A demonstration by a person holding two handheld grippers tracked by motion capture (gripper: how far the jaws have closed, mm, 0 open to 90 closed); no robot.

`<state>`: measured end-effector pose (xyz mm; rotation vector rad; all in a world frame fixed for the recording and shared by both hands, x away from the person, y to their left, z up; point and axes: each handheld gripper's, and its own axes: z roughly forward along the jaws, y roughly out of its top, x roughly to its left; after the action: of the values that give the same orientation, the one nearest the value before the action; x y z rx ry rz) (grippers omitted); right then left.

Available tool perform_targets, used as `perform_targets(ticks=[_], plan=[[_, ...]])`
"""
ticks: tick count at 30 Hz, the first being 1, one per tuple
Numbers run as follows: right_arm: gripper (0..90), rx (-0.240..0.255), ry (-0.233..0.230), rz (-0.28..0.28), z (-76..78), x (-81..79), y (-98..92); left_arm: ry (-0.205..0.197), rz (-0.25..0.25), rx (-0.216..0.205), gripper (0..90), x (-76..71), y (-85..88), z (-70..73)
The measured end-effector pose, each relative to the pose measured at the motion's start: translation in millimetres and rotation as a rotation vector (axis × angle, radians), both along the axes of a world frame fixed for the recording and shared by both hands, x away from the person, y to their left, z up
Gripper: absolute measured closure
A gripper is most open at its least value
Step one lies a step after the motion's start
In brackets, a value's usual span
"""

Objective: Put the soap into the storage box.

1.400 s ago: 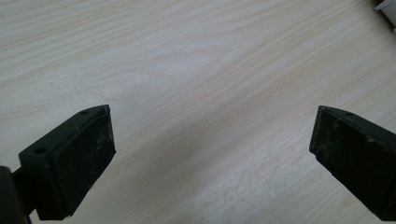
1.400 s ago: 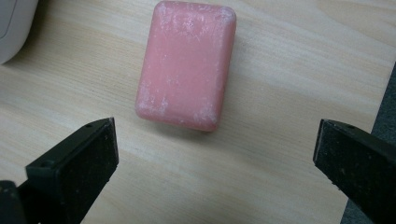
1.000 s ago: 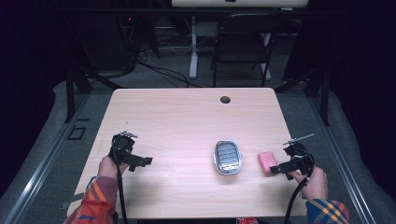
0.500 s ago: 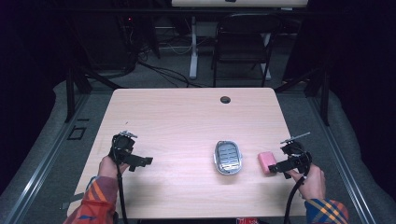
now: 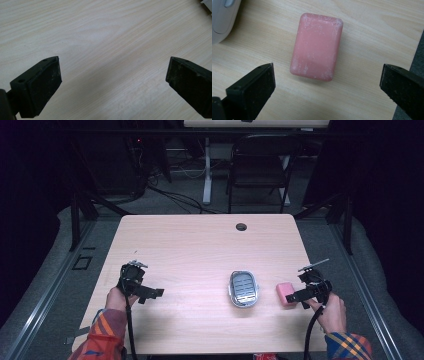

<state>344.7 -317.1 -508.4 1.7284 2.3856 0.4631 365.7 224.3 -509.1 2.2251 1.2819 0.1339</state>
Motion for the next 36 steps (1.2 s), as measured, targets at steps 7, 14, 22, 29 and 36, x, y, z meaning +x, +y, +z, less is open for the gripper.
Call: perform_targets(ticks=[7, 14, 22, 29, 36], plan=[[0.0, 0.008, -0.003, -0.018, -2.4, 3.5, 2.3, 0.003, 0.002, 0.0, 0.0, 0.2, -0.6, -0.4], [0.0, 0.007, 0.023, -0.024, -3.7, 10.7, 3.6, 0.002, 0.001, 0.001, 0.0, 0.1, -0.9, -0.3], [0.0, -0.003, 0.075, -0.045, -10.2, 19.6, 7.3, 0.003, 0.001, 0.001, 0.0, 0.2, -0.8, -0.4], [0.0, -0.012, 0.103, -0.05, -15.2, 27.7, 11.6, 0.003, 0.0, 0.002, 0.0, 0.2, -0.8, -0.4], [0.0, -0.02, 0.133, -0.062, -19.8, 36.4, 15.9, 0.003, 0.002, 0.0, 0.0, 0.1, -0.7, -0.4]])
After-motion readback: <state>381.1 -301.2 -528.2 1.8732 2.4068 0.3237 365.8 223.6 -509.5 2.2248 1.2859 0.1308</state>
